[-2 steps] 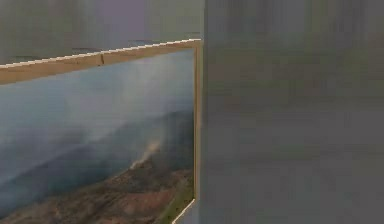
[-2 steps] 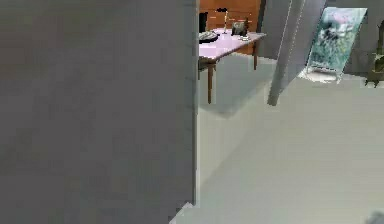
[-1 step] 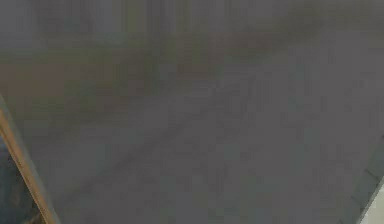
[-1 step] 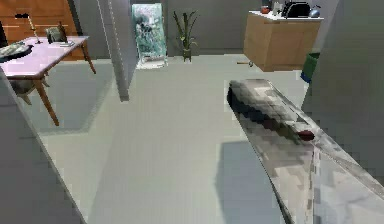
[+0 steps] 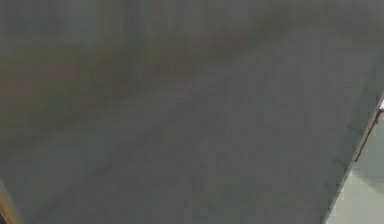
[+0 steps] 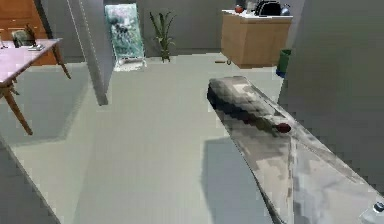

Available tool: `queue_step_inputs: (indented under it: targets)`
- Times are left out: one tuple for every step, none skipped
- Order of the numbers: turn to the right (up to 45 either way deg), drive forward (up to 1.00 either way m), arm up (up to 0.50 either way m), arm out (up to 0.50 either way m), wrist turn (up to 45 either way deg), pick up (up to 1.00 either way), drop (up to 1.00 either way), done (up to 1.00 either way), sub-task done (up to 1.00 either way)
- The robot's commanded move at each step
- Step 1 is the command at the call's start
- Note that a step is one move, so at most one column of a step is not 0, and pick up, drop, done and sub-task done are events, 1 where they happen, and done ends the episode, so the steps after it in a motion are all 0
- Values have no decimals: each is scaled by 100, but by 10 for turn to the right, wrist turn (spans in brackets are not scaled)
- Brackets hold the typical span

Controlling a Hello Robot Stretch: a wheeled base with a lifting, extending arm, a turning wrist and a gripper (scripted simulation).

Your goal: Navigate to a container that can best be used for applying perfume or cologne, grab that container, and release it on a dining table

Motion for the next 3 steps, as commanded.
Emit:
queue_step_inputs:
  targets:
    - [0,5,0,0,0,0,0,0,0]
    - [450,0,0,0,0,0,0,0,0]
    - [360,0,0,0,0,0,0,0,0]
